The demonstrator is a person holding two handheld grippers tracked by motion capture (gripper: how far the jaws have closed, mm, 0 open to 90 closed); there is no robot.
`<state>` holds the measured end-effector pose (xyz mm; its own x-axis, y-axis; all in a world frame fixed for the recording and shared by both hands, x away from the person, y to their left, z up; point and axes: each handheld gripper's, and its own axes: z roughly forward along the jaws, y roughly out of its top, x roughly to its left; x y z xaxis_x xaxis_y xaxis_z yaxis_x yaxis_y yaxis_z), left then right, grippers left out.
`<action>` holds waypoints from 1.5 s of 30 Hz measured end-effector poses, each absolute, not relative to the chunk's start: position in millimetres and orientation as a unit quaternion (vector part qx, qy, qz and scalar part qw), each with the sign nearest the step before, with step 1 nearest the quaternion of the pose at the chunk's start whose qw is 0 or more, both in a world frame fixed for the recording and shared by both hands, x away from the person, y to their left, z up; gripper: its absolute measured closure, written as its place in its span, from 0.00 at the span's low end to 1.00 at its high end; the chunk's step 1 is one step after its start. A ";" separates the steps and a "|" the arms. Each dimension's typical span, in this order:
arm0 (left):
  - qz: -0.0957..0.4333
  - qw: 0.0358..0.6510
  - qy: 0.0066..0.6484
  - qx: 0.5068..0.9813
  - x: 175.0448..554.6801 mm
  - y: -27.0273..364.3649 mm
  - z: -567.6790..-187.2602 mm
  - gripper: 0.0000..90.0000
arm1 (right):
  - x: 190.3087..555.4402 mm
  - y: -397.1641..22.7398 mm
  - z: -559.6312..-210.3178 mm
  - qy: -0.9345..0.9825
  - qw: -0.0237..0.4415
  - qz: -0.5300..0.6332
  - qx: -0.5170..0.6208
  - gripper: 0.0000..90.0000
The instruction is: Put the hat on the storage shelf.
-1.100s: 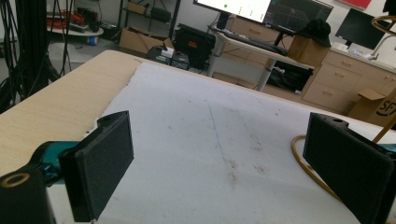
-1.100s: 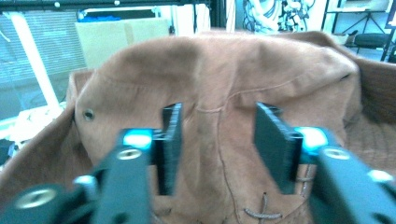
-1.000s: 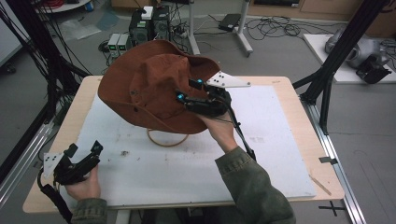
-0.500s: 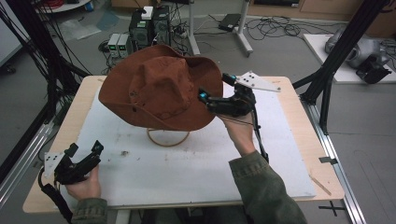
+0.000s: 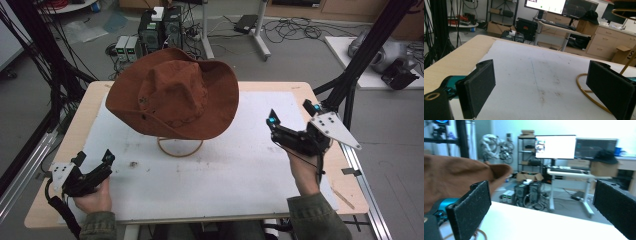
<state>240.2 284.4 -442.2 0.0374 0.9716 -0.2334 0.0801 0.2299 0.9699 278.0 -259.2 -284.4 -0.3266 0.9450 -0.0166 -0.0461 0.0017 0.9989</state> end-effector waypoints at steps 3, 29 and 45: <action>0.415 0.546 0.559 0.465 238.7 283.1 -440.9 0.10 | 268.1 -275.3 -293.3 0.557 0.429 0.577 0.415 0.01; 0.444 0.532 0.550 0.467 229.6 281.2 -438.6 0.10 | 267.4 -328.2 -428.1 0.563 0.408 0.528 0.487 0.01; 0.440 0.534 0.550 0.467 228.8 281.7 -438.6 0.10 | 267.9 -330.0 -430.1 0.552 0.406 0.530 0.499 0.01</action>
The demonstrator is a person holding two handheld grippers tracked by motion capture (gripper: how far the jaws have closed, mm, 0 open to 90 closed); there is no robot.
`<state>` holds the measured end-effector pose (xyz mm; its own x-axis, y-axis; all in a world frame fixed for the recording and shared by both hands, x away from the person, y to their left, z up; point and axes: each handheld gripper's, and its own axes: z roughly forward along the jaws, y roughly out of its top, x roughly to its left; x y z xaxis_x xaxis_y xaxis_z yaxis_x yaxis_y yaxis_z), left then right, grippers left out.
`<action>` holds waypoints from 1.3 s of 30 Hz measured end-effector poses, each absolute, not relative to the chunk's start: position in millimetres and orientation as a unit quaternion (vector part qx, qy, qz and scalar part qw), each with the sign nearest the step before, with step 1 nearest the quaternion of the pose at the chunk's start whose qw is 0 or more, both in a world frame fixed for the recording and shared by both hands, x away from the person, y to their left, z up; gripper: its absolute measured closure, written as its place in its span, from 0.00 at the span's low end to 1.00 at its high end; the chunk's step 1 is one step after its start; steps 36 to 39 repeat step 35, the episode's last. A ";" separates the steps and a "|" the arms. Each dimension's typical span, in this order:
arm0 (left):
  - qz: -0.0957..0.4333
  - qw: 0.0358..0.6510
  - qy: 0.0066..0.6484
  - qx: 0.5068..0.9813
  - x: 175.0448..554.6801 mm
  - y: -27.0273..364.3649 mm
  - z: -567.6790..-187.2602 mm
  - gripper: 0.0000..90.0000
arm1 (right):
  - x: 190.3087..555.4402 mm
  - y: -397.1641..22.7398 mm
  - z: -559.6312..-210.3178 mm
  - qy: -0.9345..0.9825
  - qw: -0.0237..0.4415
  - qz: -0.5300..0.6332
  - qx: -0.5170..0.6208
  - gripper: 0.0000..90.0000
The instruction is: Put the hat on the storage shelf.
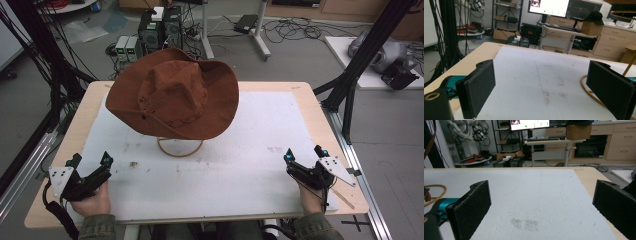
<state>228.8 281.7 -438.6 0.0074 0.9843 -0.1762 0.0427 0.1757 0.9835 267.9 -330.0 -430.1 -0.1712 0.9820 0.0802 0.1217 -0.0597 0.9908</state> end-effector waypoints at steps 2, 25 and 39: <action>0.440 0.535 0.549 0.468 228.4 281.5 -438.3 0.10 | 267.3 -330.7 -430.5 0.549 0.399 0.533 0.505 0.01; 0.429 0.541 0.554 0.466 231.1 282.6 -439.5 0.10 | 266.6 -334.1 -432.8 0.549 0.396 0.532 0.509 0.01; 0.425 0.543 0.553 0.469 233.2 281.9 -440.2 0.10 | 265.7 -334.9 -433.3 0.548 0.392 0.535 0.510 0.01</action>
